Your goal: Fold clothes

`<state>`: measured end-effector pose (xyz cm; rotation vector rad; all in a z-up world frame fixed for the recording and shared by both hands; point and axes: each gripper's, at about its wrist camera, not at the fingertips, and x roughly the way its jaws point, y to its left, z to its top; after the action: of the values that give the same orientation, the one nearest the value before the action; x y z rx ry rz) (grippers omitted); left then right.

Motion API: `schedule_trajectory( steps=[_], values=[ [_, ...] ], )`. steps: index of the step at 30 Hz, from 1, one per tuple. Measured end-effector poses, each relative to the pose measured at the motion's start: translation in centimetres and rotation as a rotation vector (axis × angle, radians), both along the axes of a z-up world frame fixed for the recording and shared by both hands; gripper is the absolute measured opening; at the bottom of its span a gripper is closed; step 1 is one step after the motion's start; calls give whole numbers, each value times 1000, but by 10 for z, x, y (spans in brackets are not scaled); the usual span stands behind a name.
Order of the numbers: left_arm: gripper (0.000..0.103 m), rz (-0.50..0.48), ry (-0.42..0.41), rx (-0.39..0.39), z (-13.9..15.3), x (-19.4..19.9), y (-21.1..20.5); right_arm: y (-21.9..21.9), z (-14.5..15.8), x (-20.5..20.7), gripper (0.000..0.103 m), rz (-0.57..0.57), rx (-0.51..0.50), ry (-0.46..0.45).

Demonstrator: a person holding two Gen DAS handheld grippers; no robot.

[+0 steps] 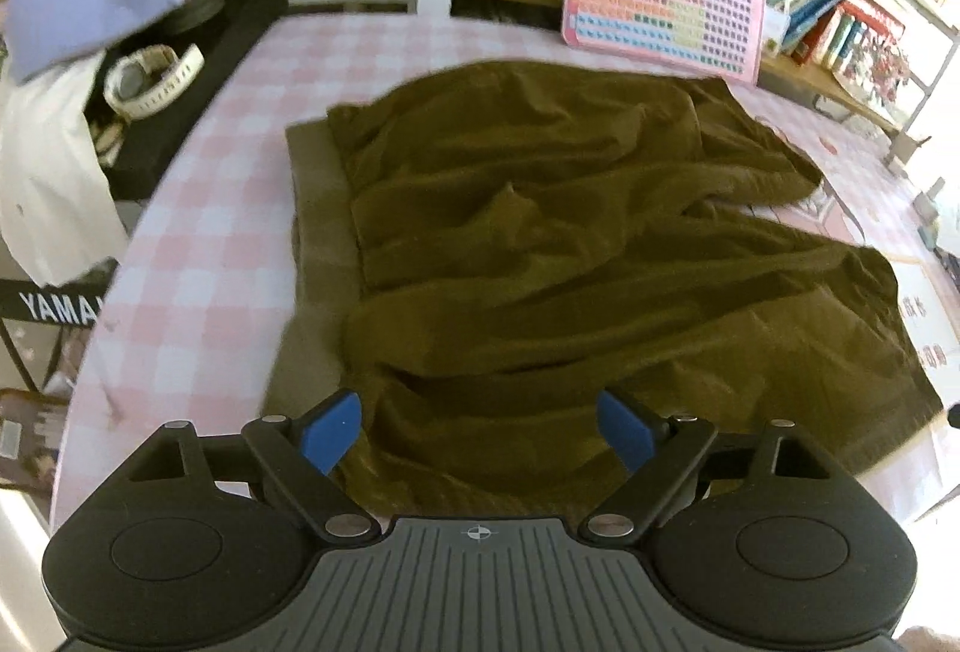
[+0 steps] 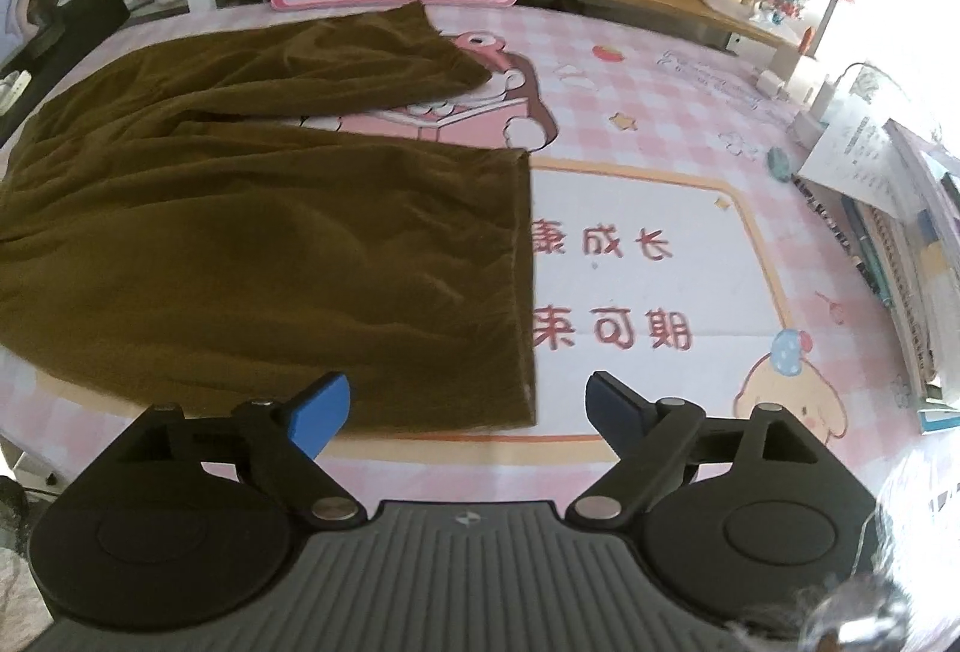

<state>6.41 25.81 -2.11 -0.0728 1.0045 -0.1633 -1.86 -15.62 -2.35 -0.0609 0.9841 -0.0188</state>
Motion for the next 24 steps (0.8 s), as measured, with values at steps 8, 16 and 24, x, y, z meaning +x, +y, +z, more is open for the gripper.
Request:
schedule_trajectory(
  steps=[8,16,24],
  values=[
    [89,-46,2,22,6,17,-12,13,20,38,97,192,-10,-35],
    [90,-25,-40,117,31,59,-14,1,53,136,97,516,-30,-99],
    [90,0,-74,179,34,107,-8,-14,47,247,97,779,-91,-91]
  ],
)
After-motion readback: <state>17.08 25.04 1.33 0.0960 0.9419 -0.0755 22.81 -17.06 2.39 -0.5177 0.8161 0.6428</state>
